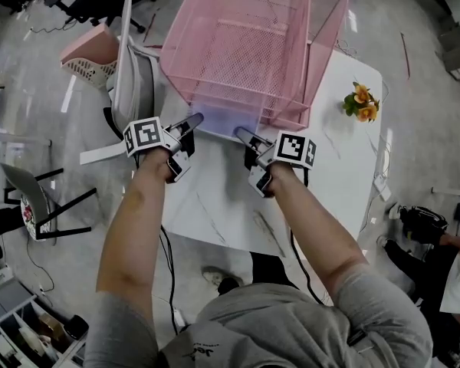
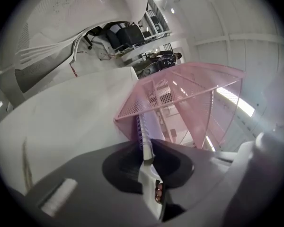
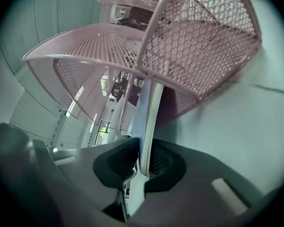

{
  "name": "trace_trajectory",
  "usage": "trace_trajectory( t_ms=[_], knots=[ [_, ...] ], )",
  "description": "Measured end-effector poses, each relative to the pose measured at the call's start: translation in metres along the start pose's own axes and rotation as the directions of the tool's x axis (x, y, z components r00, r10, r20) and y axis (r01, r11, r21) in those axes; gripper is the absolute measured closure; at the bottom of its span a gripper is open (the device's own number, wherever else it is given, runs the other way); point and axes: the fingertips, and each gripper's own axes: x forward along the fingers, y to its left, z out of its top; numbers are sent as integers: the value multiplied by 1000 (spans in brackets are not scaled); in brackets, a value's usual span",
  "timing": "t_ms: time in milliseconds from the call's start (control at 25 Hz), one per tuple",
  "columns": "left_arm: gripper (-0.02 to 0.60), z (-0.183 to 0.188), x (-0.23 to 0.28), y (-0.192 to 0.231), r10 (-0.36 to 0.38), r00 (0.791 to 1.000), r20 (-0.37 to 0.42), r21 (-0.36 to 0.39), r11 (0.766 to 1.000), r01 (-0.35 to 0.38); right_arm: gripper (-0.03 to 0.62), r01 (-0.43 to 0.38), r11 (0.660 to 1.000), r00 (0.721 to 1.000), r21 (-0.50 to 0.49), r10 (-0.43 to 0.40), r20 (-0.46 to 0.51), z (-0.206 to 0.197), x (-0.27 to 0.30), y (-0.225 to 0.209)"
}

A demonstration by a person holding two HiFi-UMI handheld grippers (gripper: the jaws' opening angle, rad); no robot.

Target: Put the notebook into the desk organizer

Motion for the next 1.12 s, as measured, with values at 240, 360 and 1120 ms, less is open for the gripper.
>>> trace_trajectory(
  t_ms=[240, 360, 1120],
  knots=[
    [485, 13, 20, 2, 58, 996, 70, 13, 998, -59, 553, 45, 999, 990, 27, -48, 133, 21, 3, -9],
    [485, 18, 27, 1, 63, 991, 118, 16, 998, -66, 553, 62, 998, 974, 34, -68, 218, 35, 3, -9],
    [99, -13, 26, -8, 366, 926, 91, 510, 782, -359, 229, 341, 926, 937, -164, -322, 134, 24, -4, -14]
  ],
)
